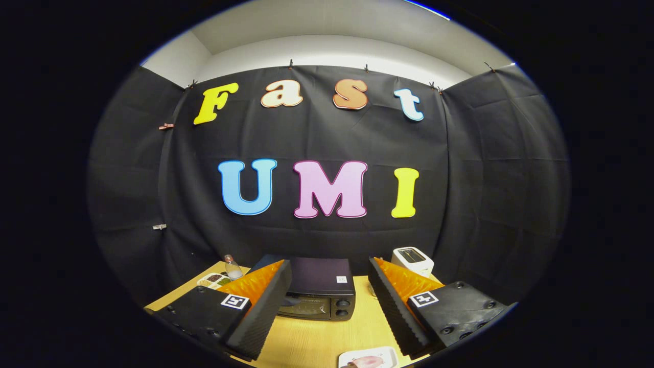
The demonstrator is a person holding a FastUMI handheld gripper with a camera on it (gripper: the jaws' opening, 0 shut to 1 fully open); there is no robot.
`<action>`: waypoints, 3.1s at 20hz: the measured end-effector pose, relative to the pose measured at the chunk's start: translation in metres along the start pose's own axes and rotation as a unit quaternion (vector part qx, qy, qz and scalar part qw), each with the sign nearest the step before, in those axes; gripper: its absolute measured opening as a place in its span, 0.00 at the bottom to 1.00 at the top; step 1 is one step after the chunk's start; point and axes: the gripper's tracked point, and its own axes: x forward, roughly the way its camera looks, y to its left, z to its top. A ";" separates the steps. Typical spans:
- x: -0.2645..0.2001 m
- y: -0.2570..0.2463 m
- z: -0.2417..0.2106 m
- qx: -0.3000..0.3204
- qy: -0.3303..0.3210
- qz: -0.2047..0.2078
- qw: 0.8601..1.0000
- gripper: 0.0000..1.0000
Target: Open the toaster oven, put the food inside, and close the toaster oven door.
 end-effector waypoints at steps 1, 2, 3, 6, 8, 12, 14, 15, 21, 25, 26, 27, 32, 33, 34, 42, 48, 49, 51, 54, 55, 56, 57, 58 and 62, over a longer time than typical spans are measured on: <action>0.007 0.005 -0.002 -0.002 0.001 0.001 1.000 0.98; 0.014 0.012 -0.006 -0.001 0.003 0.004 1.000 0.98; 0.022 0.020 -0.011 0.001 0.007 0.008 1.000 0.98; 0.051 0.041 -0.031 -0.002 0.030 0.010 1.000 0.98; 0.069 0.061 -0.045 -0.006 0.048 0.022 0.999 0.98; 0.102 0.094 -0.075 -0.004 0.082 0.048 0.995 0.98; 0.119 0.106 -0.091 0.004 0.100 0.056 0.993 0.98; 0.125 0.110 -0.100 0.009 0.112 0.058 0.992 0.98; 0.162 0.121 -0.160 0.010 0.175 0.049 0.983 0.98; 0.177 0.121 -0.195 0.013 0.209 0.038 0.977 0.98; 0.180 0.122 -0.201 0.014 0.216 0.035 0.976 0.98; 0.182 0.122 -0.206 0.014 0.223 0.033 0.974 0.98; 0.188 0.122 -0.222 0.008 0.239 0.024 0.971 0.98; 0.189 0.122 -0.226 0.006 0.244 0.022 0.970 0.98; 0.189 0.121 -0.230 0.004 0.251 0.019 0.968 0.98; 0.181 0.120 -0.233 -0.040 0.246 0.014 0.968 0.99; 0.171 0.112 -0.249 0.009 0.276 0.004 0.961 0.99; 0.170 0.114 -0.246 -0.002 0.272 0.006 0.962 0.99; 0.164 0.117 -0.249 -0.022 0.273 0.012 0.962 1.00; 0.152 0.118 -0.252 -0.032 0.279 0.019 0.959 0.98; 0.147 0.117 -0.253 -0.029 0.281 0.018 0.959 0.98; 0.141 0.117 -0.256 -0.027 0.286 0.016 0.958 0.98; 0.136 0.117 -0.258 -0.030 0.288 0.016 0.957 0.98; 0.128 0.119 -0.260 -0.038 0.292 0.017 0.956 0.98; 0.092 0.119 -0.282 -0.046 0.324 0.027 0.945 0.98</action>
